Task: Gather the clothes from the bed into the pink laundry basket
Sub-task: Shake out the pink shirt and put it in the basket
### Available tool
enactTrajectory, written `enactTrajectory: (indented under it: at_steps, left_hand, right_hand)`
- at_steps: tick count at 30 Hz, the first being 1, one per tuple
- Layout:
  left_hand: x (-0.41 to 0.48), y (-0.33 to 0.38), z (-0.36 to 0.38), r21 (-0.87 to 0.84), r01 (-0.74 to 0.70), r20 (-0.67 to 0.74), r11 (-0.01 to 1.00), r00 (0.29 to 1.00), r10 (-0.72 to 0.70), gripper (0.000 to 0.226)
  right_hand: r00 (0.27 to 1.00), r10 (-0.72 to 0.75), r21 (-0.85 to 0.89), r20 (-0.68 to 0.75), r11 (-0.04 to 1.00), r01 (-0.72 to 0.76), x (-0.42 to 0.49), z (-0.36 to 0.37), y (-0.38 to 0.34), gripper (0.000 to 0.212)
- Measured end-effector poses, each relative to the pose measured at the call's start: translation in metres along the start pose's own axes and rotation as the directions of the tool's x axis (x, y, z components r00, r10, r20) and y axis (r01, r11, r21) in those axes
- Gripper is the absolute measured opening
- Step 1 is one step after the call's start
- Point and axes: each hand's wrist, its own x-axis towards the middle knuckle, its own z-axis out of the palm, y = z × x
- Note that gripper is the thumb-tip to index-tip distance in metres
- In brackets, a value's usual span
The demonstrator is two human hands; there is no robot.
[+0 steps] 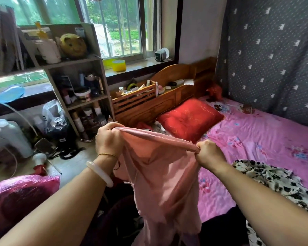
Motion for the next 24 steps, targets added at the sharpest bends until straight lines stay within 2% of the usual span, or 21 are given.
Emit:
enactTrajectory:
  at_steps: [2, 4, 5, 6, 7, 8, 10, 11, 12, 13, 15, 16, 18, 20, 22, 24]
  left_hand:
    - [0.002, -0.013, -0.001, 0.154, 0.078, 0.067, 0.985, 0.994, -0.089, 0.032]
    - [-0.008, -0.016, 0.002, 0.491, 0.088, 0.244, 0.867, 0.941, -0.233, 0.037]
    - [-0.017, -0.012, 0.006, 0.624, 0.02, 0.329, 0.781, 0.9, -0.286, 0.056]
    - [-0.025, -0.007, 0.013, 0.657, -0.083, 0.417, 0.75, 0.868, -0.269, 0.081]
    - [-0.037, 0.001, 0.022, 0.612, -0.2, 0.513, 0.765, 0.837, -0.191, 0.1]
    - [-0.05, 0.009, 0.033, 0.509, -0.318, 0.597, 0.8, 0.8, -0.062, 0.107]
    - [-0.07, 0.021, 0.053, 0.296, -0.446, 0.662, 0.845, 0.733, 0.155, 0.097]
    - [-0.076, 0.025, 0.059, 0.227, -0.435, 0.638, 0.871, 0.743, 0.204, 0.083]
    - [-0.076, 0.026, 0.062, 0.204, -0.389, 0.59, 0.898, 0.781, 0.205, 0.067]
    - [-0.073, 0.027, 0.063, 0.214, -0.341, 0.533, 0.915, 0.826, 0.183, 0.052]
    - [-0.066, 0.026, 0.061, 0.305, -0.277, 0.416, 0.911, 0.9, 0.134, 0.026]
    - [-0.062, 0.027, 0.06, 0.333, -0.255, 0.363, 0.908, 0.923, 0.126, 0.016]
    - [-0.058, 0.029, 0.058, 0.287, -0.201, 0.301, 0.937, 0.947, 0.111, 0.013]
    - [-0.057, 0.035, 0.057, 0.169, -0.131, 0.294, 0.977, 0.953, 0.077, 0.018]
    - [-0.059, 0.044, 0.058, 0.04, -0.096, 0.299, 0.995, 0.951, 0.08, 0.021]
    - [-0.064, 0.054, 0.059, -0.075, -0.065, 0.313, 0.995, 0.946, 0.086, 0.018]
  right_hand:
    - [0.998, 0.061, 0.115, 0.003, 0.992, -0.061, 0.001, 0.0, 0.004, 0.012]
    - [0.999, 0.051, 0.223, 0.008, 0.974, -0.051, 0.003, -0.002, -0.005, 0.014]
    - [1.0, 0.013, 0.257, 0.011, 0.966, -0.016, 0.002, -0.006, -0.014, 0.015]
    - [0.999, -0.046, 0.273, 0.026, 0.961, 0.037, 0.002, -0.007, -0.025, 0.015]
    - [0.99, -0.129, 0.279, 0.05, 0.954, 0.11, -0.001, -0.009, -0.038, 0.014]
    - [0.973, -0.217, 0.285, 0.078, 0.94, 0.186, -0.004, -0.012, -0.052, 0.013]
    - [0.926, -0.356, 0.354, 0.122, 0.887, 0.295, -0.012, -0.017, -0.077, 0.014]
    - [0.904, -0.406, 0.42, 0.13, 0.849, 0.321, -0.016, -0.022, -0.087, 0.018]
    - [0.887, -0.443, 0.511, 0.126, 0.796, 0.325, -0.018, -0.025, -0.092, 0.023]
    - [0.882, -0.456, 0.622, 0.117, 0.727, 0.293, -0.018, -0.027, -0.092, 0.025]
    - [0.917, -0.391, 0.759, 0.08, 0.621, 0.198, -0.019, -0.03, -0.084, 0.029]
    - [0.943, -0.331, 0.755, 0.035, 0.627, 0.192, -0.02, -0.029, -0.078, 0.035]
    - [0.974, -0.225, 0.652, 0.003, 0.739, 0.169, -0.027, -0.018, -0.066, 0.026]
    - [0.968, -0.199, 0.495, 0.154, 0.863, 0.098, -0.041, 0.005, -0.057, 0.022]
    - [0.923, -0.224, 0.363, 0.312, 0.926, 0.102, -0.056, 0.033, -0.05, 0.039]
    - [0.919, -0.278, 0.316, 0.281, 0.931, 0.185, -0.064, 0.056, -0.044, 0.047]
